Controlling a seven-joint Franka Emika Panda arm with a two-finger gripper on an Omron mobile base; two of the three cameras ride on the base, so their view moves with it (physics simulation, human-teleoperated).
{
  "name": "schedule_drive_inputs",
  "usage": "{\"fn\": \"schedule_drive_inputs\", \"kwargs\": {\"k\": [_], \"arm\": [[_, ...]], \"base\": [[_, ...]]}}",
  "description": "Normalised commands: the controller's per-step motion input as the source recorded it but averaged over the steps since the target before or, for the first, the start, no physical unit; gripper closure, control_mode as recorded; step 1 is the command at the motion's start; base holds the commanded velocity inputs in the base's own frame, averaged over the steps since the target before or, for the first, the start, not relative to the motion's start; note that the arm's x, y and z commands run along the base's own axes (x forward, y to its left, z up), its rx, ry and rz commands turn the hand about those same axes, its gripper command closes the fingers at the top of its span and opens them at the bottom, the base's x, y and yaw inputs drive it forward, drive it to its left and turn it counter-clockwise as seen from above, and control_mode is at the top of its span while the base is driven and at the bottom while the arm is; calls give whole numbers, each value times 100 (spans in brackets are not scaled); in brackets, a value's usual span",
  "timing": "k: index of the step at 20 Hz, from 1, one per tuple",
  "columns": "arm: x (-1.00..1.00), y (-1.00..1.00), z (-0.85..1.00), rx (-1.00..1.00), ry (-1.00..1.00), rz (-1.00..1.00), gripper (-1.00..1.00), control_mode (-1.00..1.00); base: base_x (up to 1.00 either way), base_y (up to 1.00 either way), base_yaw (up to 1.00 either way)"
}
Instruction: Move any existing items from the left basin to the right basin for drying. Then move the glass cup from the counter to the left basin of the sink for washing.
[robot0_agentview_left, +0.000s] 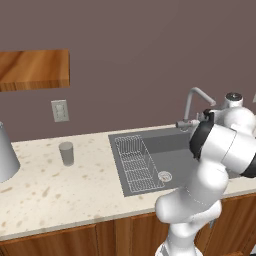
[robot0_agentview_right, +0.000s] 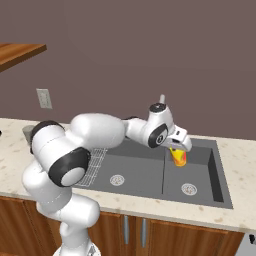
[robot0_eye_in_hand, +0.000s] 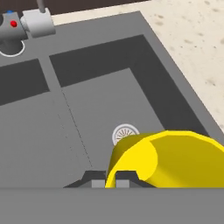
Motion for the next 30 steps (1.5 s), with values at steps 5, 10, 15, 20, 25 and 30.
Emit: {"fn": "schedule_drive_inputs", "kwargs": {"k": [5, 10, 15, 20, 25, 30], "arm": [[-1, -32, -5, 1, 0, -2, 100, -100], [-8, -15, -23, 6, -1, 0, 100, -100], [-5, -15, -17, 6, 0, 0, 100, -100], [0, -11, -19, 3, 0, 0, 100, -100], [0, -2, -24, 0, 0, 0, 100, -100], [0, 0, -26, 0, 0, 0, 100, -100]], "base": [[0, 0, 0], [0, 0, 0], [0, 0, 0], [0, 0, 0], [0, 0, 0], [0, 0, 0]]}}
